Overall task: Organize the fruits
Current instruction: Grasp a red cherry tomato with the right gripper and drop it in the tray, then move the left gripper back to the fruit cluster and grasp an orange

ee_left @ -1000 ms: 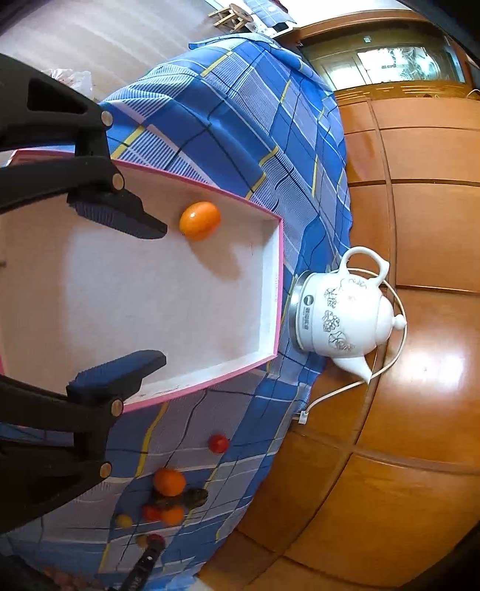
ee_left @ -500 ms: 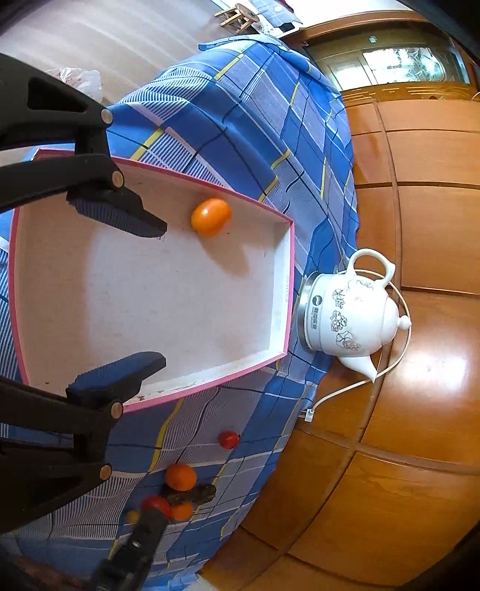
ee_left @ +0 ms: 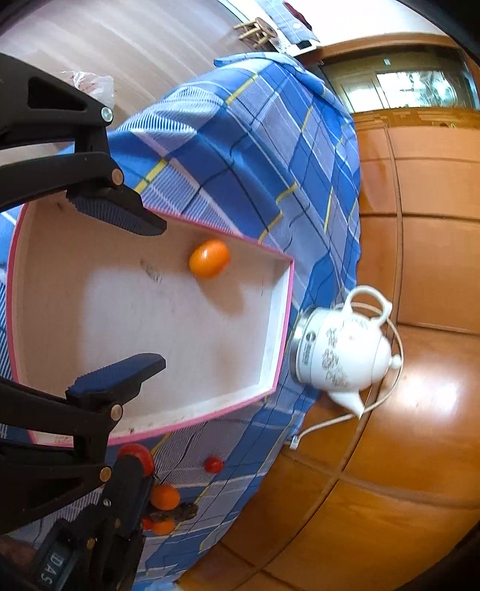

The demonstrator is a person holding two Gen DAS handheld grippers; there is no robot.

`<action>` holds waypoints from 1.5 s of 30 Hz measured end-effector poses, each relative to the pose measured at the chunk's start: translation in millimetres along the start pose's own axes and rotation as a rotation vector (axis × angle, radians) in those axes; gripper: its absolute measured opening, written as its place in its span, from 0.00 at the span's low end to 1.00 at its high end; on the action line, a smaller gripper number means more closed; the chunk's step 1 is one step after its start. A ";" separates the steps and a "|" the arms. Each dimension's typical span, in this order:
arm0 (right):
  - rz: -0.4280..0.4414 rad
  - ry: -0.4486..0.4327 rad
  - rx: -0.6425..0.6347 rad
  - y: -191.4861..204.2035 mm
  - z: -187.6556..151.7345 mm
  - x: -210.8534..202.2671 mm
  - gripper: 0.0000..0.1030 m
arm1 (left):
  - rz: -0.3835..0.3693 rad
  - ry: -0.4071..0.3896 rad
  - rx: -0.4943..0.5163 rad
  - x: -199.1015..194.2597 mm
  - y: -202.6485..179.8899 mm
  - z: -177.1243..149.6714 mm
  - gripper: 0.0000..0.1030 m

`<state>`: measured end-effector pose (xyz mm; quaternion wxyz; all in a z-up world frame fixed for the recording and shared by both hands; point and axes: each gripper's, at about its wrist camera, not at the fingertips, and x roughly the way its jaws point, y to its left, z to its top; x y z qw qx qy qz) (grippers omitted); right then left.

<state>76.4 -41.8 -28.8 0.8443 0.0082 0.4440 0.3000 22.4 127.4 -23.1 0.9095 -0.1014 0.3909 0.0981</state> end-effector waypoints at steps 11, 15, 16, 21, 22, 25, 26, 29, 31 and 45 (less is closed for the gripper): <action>-0.002 0.058 -0.026 16.4 10.5 45.1 0.26 | 0.038 0.036 -0.049 9.0 22.3 -1.5 0.65; -0.019 0.044 -0.020 13.9 5.6 38.4 0.26 | 0.017 0.034 -0.032 7.6 16.3 -3.5 0.65; -0.025 0.037 -0.017 13.6 4.5 35.5 0.26 | 0.007 0.033 -0.019 6.6 12.9 -3.9 0.65; -0.069 -0.012 -0.007 7.1 -3.9 10.7 0.26 | -0.018 0.017 0.030 1.0 -2.7 -5.6 0.65; -0.084 -0.023 -0.008 5.6 -5.2 5.5 0.26 | -0.030 0.016 0.042 -0.3 -7.1 -5.8 0.65; -0.121 -0.049 -0.001 -1.3 -9.6 -10.8 0.28 | -0.058 0.019 0.062 -3.2 -16.7 -6.8 0.67; -0.130 -0.056 0.005 -4.5 -11.0 -15.2 0.28 | -0.063 0.019 0.069 -4.3 -19.5 -7.4 0.68; -0.163 -0.071 0.025 -15.3 -15.8 -27.5 0.29 | -0.077 0.020 0.096 -6.2 -28.2 -9.5 0.69; -0.183 -0.079 0.039 -23.0 -19.7 -35.5 0.29 | -0.086 0.023 0.112 -7.4 -33.4 -11.6 0.69; -0.351 -0.115 0.215 -109.7 -47.1 -95.9 0.30 | -0.158 0.035 0.194 -12.1 -73.0 -8.0 0.70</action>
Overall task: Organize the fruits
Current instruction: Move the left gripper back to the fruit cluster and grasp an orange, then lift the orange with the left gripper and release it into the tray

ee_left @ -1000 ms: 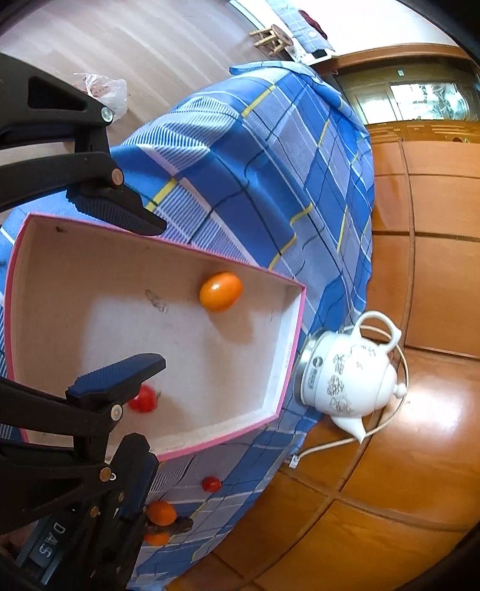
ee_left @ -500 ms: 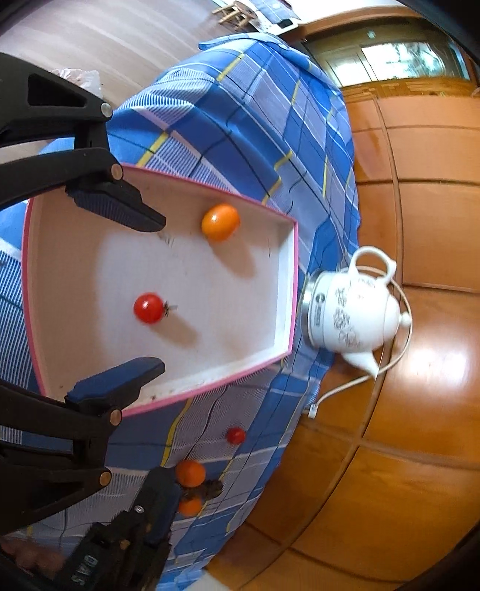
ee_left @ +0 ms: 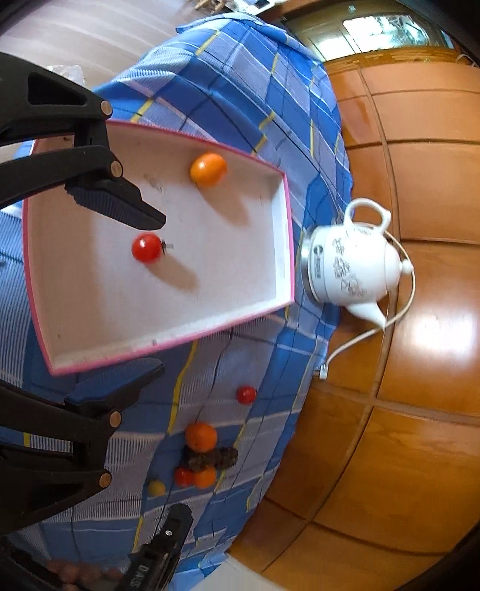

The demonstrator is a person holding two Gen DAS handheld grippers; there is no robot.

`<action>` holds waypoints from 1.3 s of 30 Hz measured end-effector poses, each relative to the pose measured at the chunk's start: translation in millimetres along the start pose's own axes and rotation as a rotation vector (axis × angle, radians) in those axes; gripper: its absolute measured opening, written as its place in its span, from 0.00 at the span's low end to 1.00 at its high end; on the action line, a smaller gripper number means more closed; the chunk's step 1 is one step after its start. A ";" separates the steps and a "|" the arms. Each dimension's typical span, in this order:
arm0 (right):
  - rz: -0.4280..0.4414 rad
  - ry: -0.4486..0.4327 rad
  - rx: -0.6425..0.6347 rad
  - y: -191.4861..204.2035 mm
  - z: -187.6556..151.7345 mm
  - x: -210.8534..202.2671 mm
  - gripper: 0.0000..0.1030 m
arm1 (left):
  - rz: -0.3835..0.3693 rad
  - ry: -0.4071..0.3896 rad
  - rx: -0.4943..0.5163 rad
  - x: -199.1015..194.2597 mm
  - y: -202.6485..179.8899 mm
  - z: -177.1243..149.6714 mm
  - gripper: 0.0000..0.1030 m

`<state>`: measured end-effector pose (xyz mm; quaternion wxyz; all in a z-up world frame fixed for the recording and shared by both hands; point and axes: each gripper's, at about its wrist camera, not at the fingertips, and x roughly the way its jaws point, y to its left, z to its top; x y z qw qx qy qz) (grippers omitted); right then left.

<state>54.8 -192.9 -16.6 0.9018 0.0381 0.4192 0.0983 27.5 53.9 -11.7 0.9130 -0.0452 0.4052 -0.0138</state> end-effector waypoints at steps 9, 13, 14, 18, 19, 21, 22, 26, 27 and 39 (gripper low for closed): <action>-0.137 -0.014 0.096 -78.6 10.1 -27.9 0.30 | -0.142 0.025 0.170 9.5 -60.6 13.2 0.60; -0.174 -0.001 0.110 -107.1 16.1 -31.9 0.30 | -0.197 0.064 0.243 29.9 -92.4 19.7 0.58; -0.183 0.006 0.116 -112.6 16.6 -32.4 0.30 | -0.203 0.069 0.256 32.9 -97.0 20.6 0.58; -0.181 0.012 0.144 -129.9 18.3 -34.7 0.30 | -0.238 0.092 0.304 53.6 -120.4 26.2 0.58; -0.177 0.011 0.150 -131.8 18.2 -34.4 0.30 | -0.248 0.098 0.314 60.5 -126.5 28.4 0.58; -0.164 0.015 0.166 -134.0 16.4 -32.5 0.30 | -0.250 0.102 0.334 69.9 -133.5 31.1 0.58; -0.156 0.019 0.172 -135.1 15.3 -30.8 0.30 | -0.248 0.114 0.350 78.3 -138.4 32.9 0.58; -0.124 0.043 0.184 -136.4 12.9 -24.1 0.30 | -0.242 0.139 0.368 101.1 -149.9 37.6 0.57; -0.113 0.040 0.187 -135.9 13.1 -24.4 0.30 | -0.237 0.150 0.368 109.2 -152.4 39.1 0.56; -0.072 0.014 0.234 -140.8 15.2 -27.6 0.30 | -0.282 0.188 0.326 131.5 -154.3 28.3 0.38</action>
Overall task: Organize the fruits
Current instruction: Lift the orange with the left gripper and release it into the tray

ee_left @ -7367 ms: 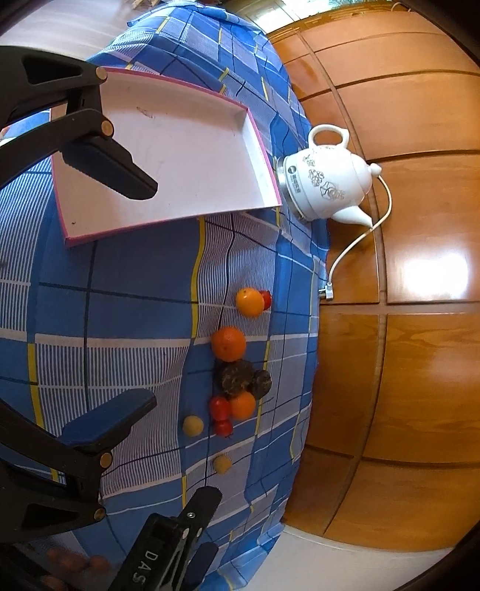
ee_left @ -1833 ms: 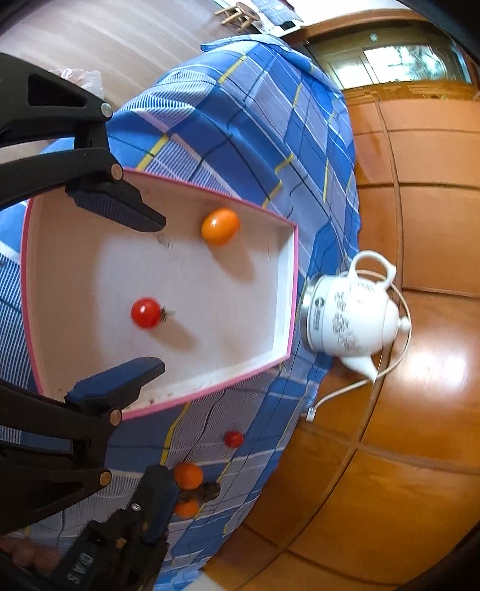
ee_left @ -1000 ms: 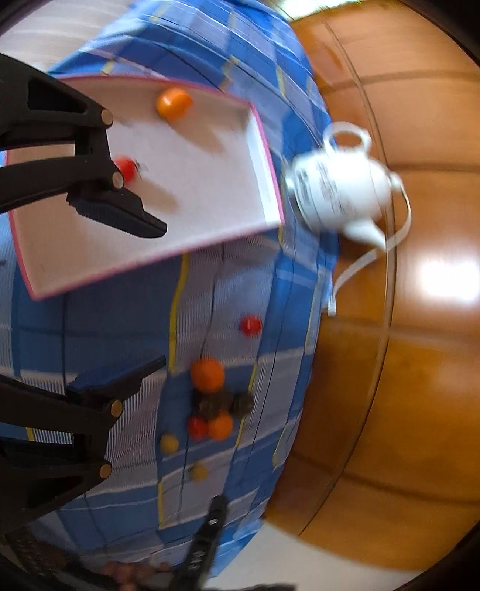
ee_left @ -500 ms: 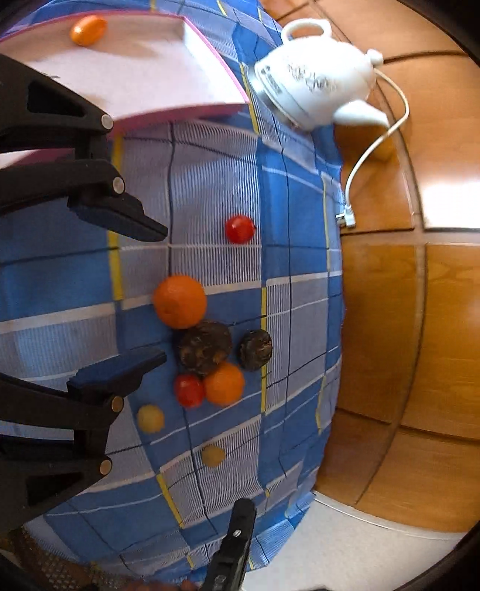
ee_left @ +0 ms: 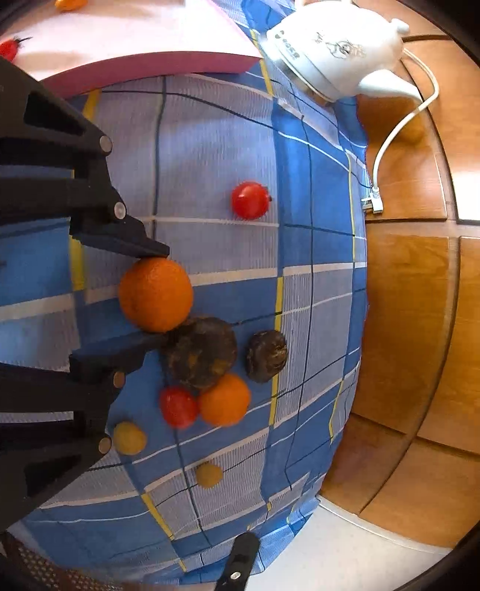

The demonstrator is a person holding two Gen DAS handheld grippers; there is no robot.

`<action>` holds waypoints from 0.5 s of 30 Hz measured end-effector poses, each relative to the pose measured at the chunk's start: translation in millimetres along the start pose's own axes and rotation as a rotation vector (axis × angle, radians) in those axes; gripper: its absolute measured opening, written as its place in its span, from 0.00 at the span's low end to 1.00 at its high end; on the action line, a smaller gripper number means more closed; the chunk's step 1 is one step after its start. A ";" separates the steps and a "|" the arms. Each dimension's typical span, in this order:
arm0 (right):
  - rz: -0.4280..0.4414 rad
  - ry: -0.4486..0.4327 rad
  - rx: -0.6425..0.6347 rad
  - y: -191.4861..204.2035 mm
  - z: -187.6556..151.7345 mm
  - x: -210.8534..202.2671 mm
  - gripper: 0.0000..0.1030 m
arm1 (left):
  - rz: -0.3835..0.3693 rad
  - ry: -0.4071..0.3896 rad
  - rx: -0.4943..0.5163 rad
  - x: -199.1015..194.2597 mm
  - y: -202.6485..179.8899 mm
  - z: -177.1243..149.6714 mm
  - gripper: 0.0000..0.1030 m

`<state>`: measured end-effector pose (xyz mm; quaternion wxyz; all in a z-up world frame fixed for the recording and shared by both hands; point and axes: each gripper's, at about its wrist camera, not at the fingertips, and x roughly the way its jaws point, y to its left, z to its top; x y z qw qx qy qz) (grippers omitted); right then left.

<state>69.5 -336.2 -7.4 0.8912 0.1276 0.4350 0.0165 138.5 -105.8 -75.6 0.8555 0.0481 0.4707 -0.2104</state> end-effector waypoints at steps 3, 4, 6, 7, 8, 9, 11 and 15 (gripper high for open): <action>-0.004 0.006 0.010 -2.7 -0.5 1.2 0.30 | 0.005 -0.024 -0.002 -14.4 -5.9 -16.2 0.38; -0.005 0.008 0.013 -3.6 -0.7 1.6 0.30 | 0.013 -0.034 0.002 -20.0 -8.2 -23.0 0.38; -0.004 0.010 0.022 -5.0 -0.7 2.3 0.30 | 0.026 -0.047 0.004 -29.8 -11.5 -37.4 0.38; -0.005 0.009 0.028 -6.0 -0.9 2.1 0.30 | 0.030 -0.051 -0.001 -34.2 -12.2 -45.4 0.39; -0.006 0.005 0.037 -7.4 -0.9 1.5 0.30 | 0.032 -0.055 -0.005 -37.2 -12.8 -53.1 0.39; -0.007 -0.003 0.052 -10.3 -0.5 0.2 0.30 | 0.032 -0.055 -0.002 -38.8 -13.7 -60.2 0.39; -0.008 -0.025 0.097 -18.6 0.7 -3.6 0.30 | 0.036 -0.065 0.005 -40.0 -14.1 -71.7 0.39; 0.012 -0.038 0.211 -39.5 0.0 -7.8 0.30 | 0.047 -0.098 0.025 -38.6 -15.7 -84.3 0.38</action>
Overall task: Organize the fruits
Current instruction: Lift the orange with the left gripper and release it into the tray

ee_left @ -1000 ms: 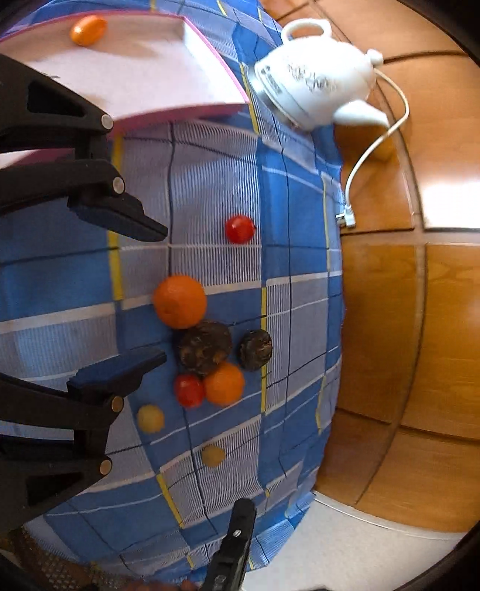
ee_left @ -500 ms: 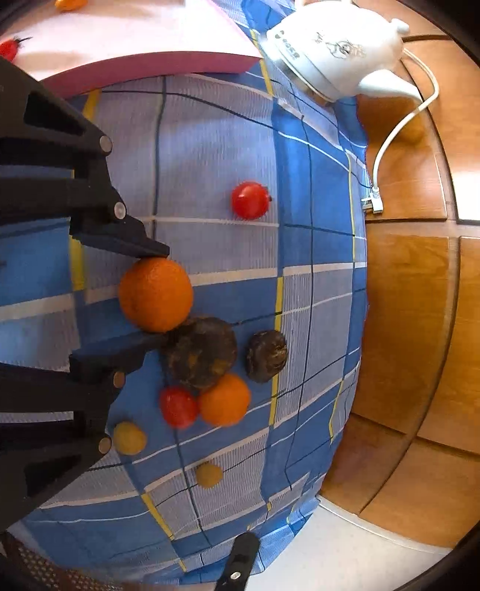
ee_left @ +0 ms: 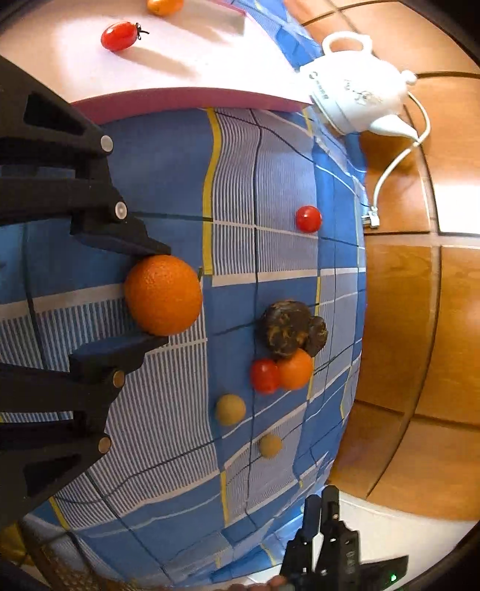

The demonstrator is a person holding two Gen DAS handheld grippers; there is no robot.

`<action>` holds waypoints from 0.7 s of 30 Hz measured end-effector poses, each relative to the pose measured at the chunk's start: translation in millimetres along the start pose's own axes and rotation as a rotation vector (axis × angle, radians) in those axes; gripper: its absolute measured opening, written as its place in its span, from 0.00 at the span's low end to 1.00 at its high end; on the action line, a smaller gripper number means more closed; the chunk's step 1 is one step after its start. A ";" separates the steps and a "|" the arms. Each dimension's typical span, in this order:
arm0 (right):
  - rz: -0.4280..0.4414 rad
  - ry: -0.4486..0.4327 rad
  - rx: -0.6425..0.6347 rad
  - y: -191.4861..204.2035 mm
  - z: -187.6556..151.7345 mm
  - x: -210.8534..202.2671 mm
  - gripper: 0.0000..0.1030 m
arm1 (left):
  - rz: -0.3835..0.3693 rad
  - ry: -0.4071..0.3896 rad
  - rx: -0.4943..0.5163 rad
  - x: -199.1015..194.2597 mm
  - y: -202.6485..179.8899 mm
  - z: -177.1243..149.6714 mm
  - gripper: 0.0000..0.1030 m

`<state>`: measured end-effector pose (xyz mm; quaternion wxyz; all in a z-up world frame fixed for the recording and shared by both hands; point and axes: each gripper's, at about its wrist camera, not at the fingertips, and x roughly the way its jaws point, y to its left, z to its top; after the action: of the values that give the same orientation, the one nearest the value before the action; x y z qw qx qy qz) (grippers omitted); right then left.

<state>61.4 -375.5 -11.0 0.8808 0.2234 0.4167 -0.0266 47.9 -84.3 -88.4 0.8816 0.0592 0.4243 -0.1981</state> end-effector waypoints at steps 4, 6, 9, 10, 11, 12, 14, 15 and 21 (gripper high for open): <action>0.023 0.034 0.003 0.5 -3.2 4.3 0.30 | 0.001 -0.014 0.003 0.6 0.1 -1.8 0.38; 0.065 0.079 -0.054 15.7 -9.0 11.6 0.30 | 0.005 -0.025 0.014 0.2 -0.7 -3.4 0.39; 0.123 0.149 -0.137 41.4 -20.1 24.6 0.30 | 0.007 -0.035 0.015 0.7 -0.3 -3.6 0.39; 0.145 0.172 -0.162 50.4 -23.9 29.8 0.30 | 0.007 -0.036 0.016 0.9 -0.6 -3.4 0.39; 0.160 0.192 -0.190 60.3 -28.9 35.0 0.30 | 0.006 -0.038 0.016 0.3 -0.2 -4.2 0.39; 0.166 0.209 -0.217 69.3 -37.0 39.5 0.30 | 0.005 -0.040 0.016 -0.3 -0.3 -5.0 0.39; 0.157 0.240 -0.248 81.7 -49.5 51.0 0.30 | 0.003 -0.044 0.014 -1.0 0.2 -5.9 0.39; 0.145 0.253 -0.259 87.0 -54.6 57.0 0.31 | 0.002 -0.046 0.015 -1.2 0.4 -6.3 0.39; 0.078 0.267 -0.317 102.7 -74.3 79.0 0.32 | -0.002 -0.052 0.010 -3.0 0.9 -7.8 0.38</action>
<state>83.1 -241.3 -72.9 0.8422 0.0996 0.5197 0.1033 40.9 -80.4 -91.1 0.8918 0.0579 0.4002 -0.2028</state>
